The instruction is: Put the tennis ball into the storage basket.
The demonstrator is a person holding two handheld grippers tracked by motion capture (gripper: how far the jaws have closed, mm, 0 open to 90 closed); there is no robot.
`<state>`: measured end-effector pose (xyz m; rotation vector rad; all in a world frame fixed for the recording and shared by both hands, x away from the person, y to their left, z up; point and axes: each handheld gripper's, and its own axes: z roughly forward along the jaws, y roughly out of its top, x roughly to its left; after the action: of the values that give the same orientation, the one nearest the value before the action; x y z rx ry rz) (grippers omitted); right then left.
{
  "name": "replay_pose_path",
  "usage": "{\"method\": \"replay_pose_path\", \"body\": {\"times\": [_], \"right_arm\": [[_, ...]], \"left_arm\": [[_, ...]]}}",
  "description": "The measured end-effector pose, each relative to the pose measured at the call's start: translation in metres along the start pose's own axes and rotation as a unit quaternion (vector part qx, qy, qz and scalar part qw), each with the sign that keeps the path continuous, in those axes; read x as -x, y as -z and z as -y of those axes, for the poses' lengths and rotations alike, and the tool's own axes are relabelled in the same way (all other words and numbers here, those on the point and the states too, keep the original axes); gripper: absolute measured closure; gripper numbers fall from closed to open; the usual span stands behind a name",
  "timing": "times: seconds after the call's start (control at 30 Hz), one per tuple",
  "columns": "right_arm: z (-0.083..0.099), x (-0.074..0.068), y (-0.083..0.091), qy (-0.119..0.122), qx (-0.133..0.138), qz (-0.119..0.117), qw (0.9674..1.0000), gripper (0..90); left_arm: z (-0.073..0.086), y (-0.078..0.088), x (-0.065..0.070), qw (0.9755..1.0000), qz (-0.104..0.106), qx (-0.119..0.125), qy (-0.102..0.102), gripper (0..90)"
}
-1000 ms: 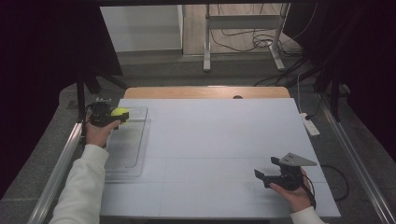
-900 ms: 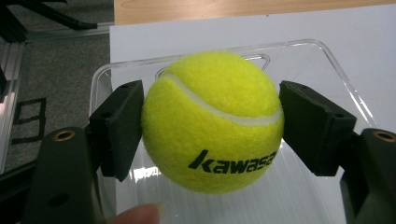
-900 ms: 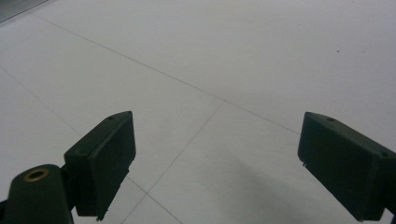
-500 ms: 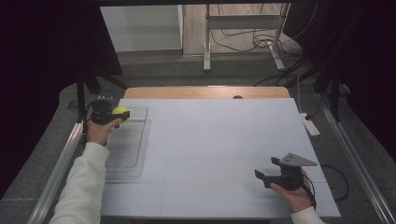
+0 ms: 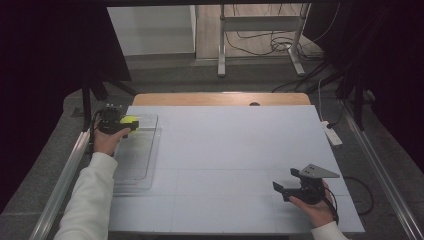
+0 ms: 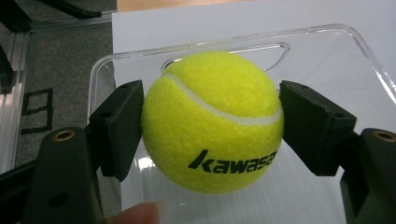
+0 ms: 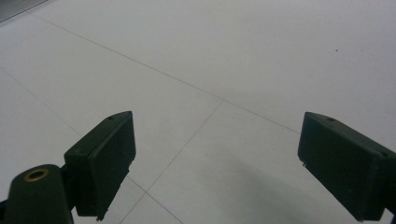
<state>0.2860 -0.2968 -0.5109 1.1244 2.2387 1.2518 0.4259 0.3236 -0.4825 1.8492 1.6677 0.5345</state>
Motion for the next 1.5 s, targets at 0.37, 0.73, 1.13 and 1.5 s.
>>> {"method": "replay_pose_path", "body": {"times": [0.37, 0.73, 1.13, 1.5], "right_arm": [[0.0, 0.0, 0.0, 0.001, -0.001, 0.0, 1.0, 11.3], [0.0, 0.0, 0.0, 0.0, 0.0, 0.0, 1.0, 11.3], [0.0, 0.0, -0.001, 0.002, -0.003, 0.001, 1.0, 11.2], [0.0, 0.0, -0.001, 0.002, -0.003, 0.001, 1.0, 11.3]], "left_arm": [[0.004, -0.006, -0.001, 0.9999, -0.005, -0.013, 0.004, 25.8], [0.008, -0.01, -0.002, 0.9996, -0.011, -0.027, -0.001, 25.6], [0.009, -0.012, -0.001, 0.9994, -0.014, -0.032, -0.004, 25.5], [0.01, -0.013, 0.001, 0.9992, -0.018, -0.033, -0.01, 25.3]]}}
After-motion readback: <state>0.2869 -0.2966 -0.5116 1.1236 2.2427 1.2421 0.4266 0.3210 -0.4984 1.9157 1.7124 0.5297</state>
